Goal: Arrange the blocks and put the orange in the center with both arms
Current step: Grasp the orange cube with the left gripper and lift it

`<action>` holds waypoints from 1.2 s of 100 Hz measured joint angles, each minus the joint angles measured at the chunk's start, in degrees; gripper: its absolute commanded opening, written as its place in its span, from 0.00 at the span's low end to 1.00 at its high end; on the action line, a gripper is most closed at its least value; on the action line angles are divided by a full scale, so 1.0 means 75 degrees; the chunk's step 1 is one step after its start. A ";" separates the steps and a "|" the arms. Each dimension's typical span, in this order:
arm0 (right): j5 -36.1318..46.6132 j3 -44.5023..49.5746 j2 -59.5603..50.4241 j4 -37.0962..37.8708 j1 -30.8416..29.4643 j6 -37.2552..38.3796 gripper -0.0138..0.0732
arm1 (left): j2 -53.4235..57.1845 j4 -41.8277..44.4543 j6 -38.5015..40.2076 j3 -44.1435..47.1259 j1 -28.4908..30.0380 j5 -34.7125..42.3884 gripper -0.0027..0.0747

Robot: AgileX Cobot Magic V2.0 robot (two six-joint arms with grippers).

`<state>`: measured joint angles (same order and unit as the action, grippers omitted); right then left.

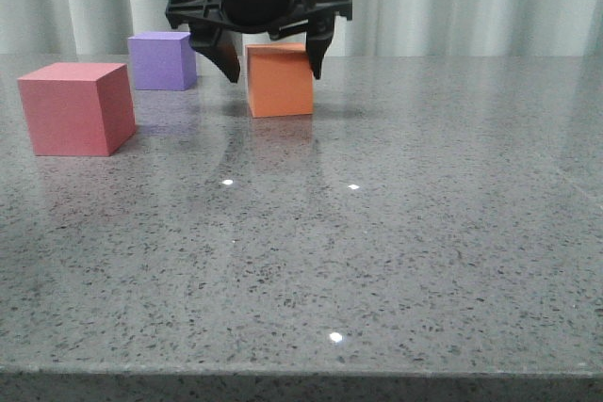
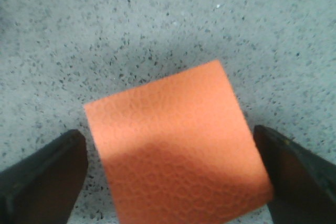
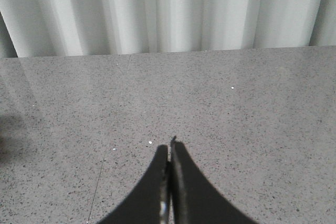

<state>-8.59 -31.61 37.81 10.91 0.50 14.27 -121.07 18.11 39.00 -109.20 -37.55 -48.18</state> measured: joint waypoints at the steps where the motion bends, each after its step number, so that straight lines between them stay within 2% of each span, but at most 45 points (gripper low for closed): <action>1: 0.0000 0.0000 0.0000 0.0000 0.0000 0.0000 0.08 | 0.0004 0.0000 0.0000 0.0000 0.0000 0.0000 0.72; 14: 0.0000 0.0000 0.0000 0.0000 0.0000 0.0000 0.08 | -0.0034 -0.0015 0.0000 0.0000 -0.0012 0.0000 0.56; 22: 0.0000 0.0000 0.0000 0.0000 0.0000 0.0000 0.08 | -0.0034 -0.0015 0.0000 0.0000 -0.0012 -0.0029 0.52; 55: 0.0000 0.0000 0.0000 0.0000 0.0000 0.0000 0.08 | 0.0535 0.0137 -0.0313 0.0000 -0.0039 -0.0501 0.52; 77: 0.0000 0.0000 0.0000 0.0000 0.0000 0.0000 0.08 | 0.1519 0.0146 -0.1254 0.0000 0.0104 -0.0912 0.52; 101: 0.0000 0.0000 0.0000 0.0000 0.0000 0.0000 0.08 | 0.2495 -0.0299 -0.2096 0.0683 0.1004 -0.0973 0.52; 120: 0.0000 0.0000 0.0000 0.0000 0.0000 0.0000 0.08 | 0.3054 -0.0743 -0.2779 0.1726 0.1854 -0.0443 0.52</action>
<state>-8.59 -31.61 37.81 10.91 0.50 14.27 -98.17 12.54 18.16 -96.25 -23.65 -51.50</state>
